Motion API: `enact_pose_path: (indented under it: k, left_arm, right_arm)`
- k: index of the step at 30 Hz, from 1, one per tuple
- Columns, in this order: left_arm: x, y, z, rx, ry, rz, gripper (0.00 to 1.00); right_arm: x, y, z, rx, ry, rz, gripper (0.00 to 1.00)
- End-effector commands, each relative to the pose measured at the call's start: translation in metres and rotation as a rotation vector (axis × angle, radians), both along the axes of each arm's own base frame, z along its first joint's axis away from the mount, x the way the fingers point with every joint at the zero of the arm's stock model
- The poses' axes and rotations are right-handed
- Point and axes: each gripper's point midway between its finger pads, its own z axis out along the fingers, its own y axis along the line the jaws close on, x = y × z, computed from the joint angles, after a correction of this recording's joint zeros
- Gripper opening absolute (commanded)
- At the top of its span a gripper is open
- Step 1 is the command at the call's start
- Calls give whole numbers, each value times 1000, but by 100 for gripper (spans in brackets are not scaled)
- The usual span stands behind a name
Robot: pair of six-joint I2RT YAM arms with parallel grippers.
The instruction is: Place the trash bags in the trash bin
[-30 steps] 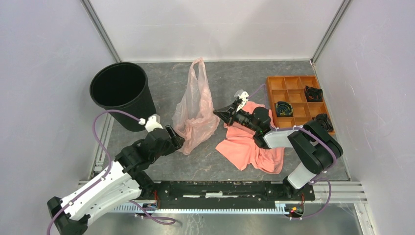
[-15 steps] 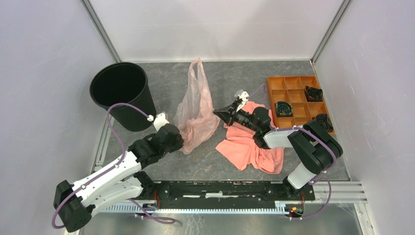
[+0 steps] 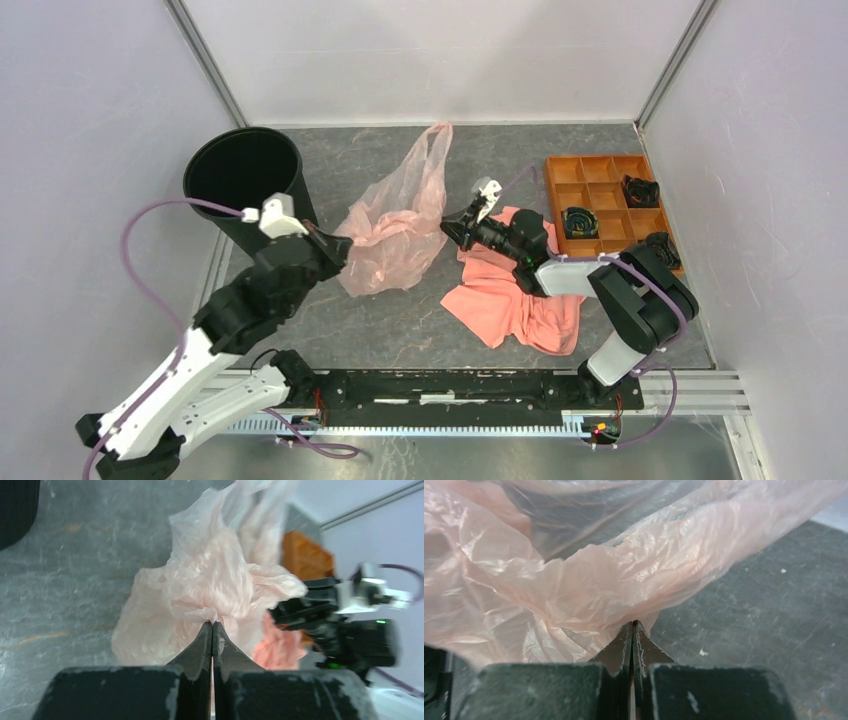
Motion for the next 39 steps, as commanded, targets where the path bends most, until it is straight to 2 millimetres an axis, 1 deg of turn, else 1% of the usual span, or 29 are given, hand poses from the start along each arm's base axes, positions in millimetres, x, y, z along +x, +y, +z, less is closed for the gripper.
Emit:
enact_pose_path:
  k: [1,2,3,4,5,6,7,8,9,11,13,14,15,16,17,18,20,21,22,24,26,27,28,30,32,34,36,38,39]
  left_arm:
    - [-4,20,38,-3,-64,48,2]
    - [-4,17,38,-17,-58,45,2]
    - [-4,15,36,-30,-49,47,2]
    - [-4,14,34,-46,-42,51,2]
    - [-3,12,33,-66,-41,54,2]
    - [-2,10,32,-85,-45,56,2]
    - [-1,7,32,-105,-50,56,2]
    - [0,5,33,-129,-61,53,2]
    - [1,1,33,-145,-70,45,2]
    - [3,-4,34,-170,-85,31,2]
    - [6,-8,32,-175,-84,26,2]
    - [7,-9,30,-173,-80,25,2]
    - [8,-11,29,-176,-79,22,2]
    - [9,-13,28,-180,-80,20,2]
    - [9,-15,26,-186,-79,12,2]
    - [8,-17,25,-195,-82,3,2]
    - [8,-21,20,-209,-82,-10,2]
    - [7,-21,18,-217,-82,-14,2]
    - [6,-22,15,-224,-80,-17,2]
    - [4,-23,11,-237,-77,-24,2]
    - [2,-23,6,-253,-68,-24,2]
    - [1,-23,4,-263,-65,-27,2]
    - [0,-25,2,-276,-62,-30,2]
    - [0,-28,-2,-301,-60,-39,2]
    - [0,-30,-6,-307,-55,-41,2]
    - [2,-33,-9,-305,-47,-43,2]
    - [2,-34,-9,-300,-43,-47,2]
    - [2,-35,-7,-293,-44,-53,2]
    - [2,-34,-6,-286,-43,-52,2]
  right_arm:
    - [30,16,24,-78,-91,-15,1]
    - [33,19,24,-91,-78,-14,6]
    - [37,17,21,-108,-43,-42,17]
    - [42,11,12,-131,17,-95,31]
    - [47,3,5,-156,74,-154,45]
    - [52,-9,-5,-199,132,-222,56]
    - [53,-19,-12,-242,169,-268,62]
    - [54,-34,-16,-296,197,-328,66]
    - [54,-46,-16,-334,207,-376,70]
    - [50,-75,-6,-415,203,-481,78]
    - [44,-101,4,-462,204,-576,82]
    - [40,-111,8,-472,209,-609,83]
    - [32,-115,13,-462,212,-609,84]
    - [22,-111,19,-432,212,-562,84]
    - [10,-101,21,-398,215,-490,84]
    - [-4,-84,30,-328,208,-387,84]
    - [-44,-49,37,-218,213,-176,86]
    - [-63,-35,41,-179,213,-93,87]
    - [-75,-27,41,-169,215,-55,90]
    - [-83,-26,36,-224,200,-84,92]
    - [-75,-37,31,-303,189,-174,92]
    - [-78,-35,31,-320,182,-171,92]
    - [-87,-25,36,-307,168,-125,92]
    - [-121,4,47,-245,143,14,98]
    - [-142,22,58,-217,118,63,98]
    - [-150,31,65,-217,78,25,98]
    - [-156,39,69,-222,48,-12,98]
    - [-166,54,70,-233,9,3,98]
    - [-173,61,74,-237,-20,13,98]
